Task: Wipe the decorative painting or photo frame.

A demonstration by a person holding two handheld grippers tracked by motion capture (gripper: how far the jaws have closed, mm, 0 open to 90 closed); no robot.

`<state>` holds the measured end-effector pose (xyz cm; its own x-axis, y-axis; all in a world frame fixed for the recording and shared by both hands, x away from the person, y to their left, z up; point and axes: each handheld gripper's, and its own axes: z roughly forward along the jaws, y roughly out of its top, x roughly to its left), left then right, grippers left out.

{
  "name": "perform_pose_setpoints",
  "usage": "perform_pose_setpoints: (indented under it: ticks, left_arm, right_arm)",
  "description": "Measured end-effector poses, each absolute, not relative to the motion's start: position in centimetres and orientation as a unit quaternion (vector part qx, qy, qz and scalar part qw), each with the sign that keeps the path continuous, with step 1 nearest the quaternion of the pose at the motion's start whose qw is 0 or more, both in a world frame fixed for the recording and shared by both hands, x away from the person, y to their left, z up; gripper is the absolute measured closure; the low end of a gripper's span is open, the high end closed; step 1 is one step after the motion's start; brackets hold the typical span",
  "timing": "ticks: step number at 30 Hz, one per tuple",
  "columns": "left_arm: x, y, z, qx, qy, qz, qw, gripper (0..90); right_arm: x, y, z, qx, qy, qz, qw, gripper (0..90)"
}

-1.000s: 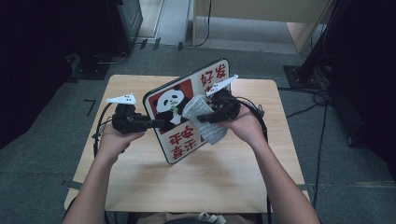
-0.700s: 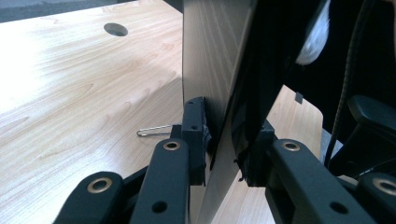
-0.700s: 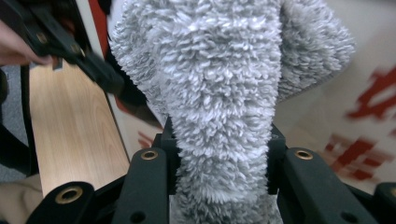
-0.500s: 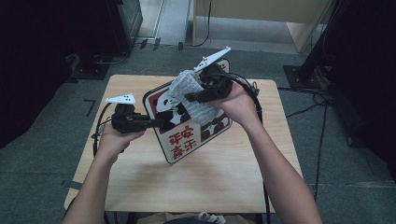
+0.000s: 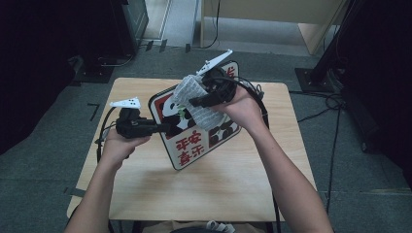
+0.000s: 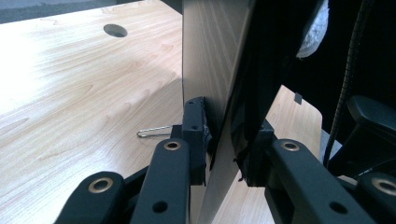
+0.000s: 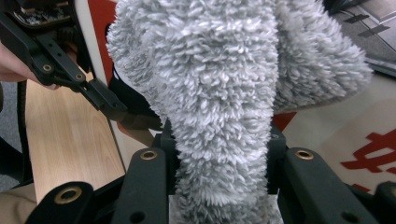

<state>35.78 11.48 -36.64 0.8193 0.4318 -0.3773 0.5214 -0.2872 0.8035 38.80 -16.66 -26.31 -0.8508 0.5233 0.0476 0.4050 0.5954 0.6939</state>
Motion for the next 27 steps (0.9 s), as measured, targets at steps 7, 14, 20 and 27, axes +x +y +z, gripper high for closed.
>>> perform_pose_setpoints:
  ticks: [7,14,20,27]
  left_arm:
    - [35.8,11.5,-36.6,0.801,0.297,-0.044,0.518,75.9]
    - [35.8,11.5,-36.6,0.801,0.297,-0.043,0.518,75.9]
    - [35.8,11.5,-36.6,0.801,0.297,-0.043,0.518,76.1]
    - [35.8,11.5,-36.7,0.801,0.297,-0.043,0.518,76.0]
  right_arm:
    - [38.8,-16.8,-27.3,0.263,0.891,0.362,0.074,64.6]
    - [38.7,-16.9,-28.1,0.262,0.893,0.36,0.069,64.5]
    - [38.7,-17.1,-28.8,0.264,0.892,0.36,0.065,64.3]
    - [38.6,-17.3,-29.5,0.266,0.89,0.364,0.06,64.2]
